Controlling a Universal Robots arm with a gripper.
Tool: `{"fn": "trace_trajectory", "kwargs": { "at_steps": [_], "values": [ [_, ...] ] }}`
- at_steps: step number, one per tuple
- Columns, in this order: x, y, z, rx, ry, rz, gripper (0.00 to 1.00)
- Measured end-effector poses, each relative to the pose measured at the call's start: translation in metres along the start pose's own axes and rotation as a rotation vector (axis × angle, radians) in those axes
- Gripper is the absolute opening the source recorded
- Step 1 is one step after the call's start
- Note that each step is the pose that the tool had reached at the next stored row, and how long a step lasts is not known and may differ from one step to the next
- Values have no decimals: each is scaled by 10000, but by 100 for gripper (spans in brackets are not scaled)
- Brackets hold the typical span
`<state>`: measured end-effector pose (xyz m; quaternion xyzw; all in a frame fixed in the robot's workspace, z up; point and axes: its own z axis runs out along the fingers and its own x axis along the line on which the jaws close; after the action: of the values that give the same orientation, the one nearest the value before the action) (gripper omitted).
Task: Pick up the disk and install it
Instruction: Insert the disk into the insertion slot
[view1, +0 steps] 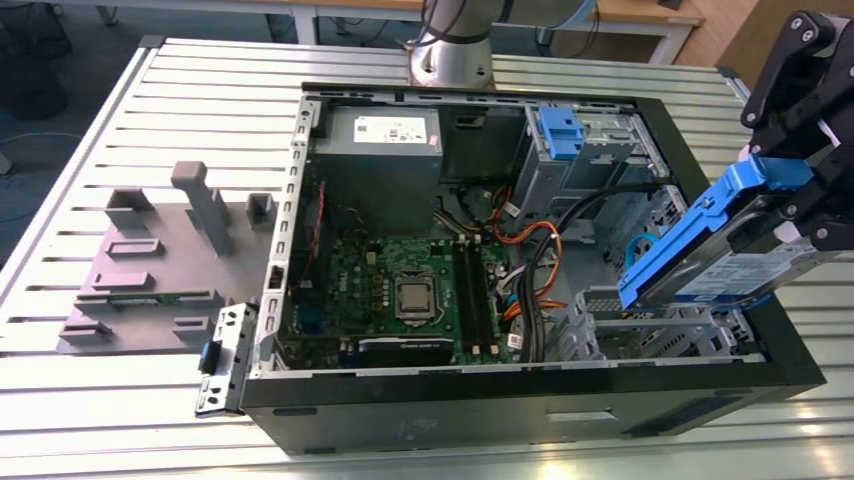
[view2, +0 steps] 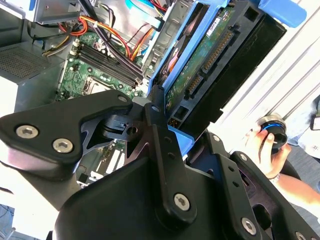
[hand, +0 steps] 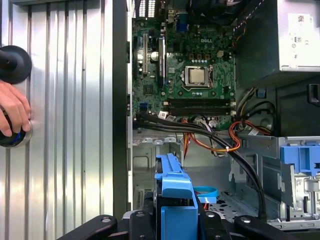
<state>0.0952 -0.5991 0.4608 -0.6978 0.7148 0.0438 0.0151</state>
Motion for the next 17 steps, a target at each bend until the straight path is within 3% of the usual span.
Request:
{"fn": "trace_trajectory", "kwargs": {
  "at_steps": [17],
  "values": [
    [4,17,43,0,-1,-1,36]
  ]
}}
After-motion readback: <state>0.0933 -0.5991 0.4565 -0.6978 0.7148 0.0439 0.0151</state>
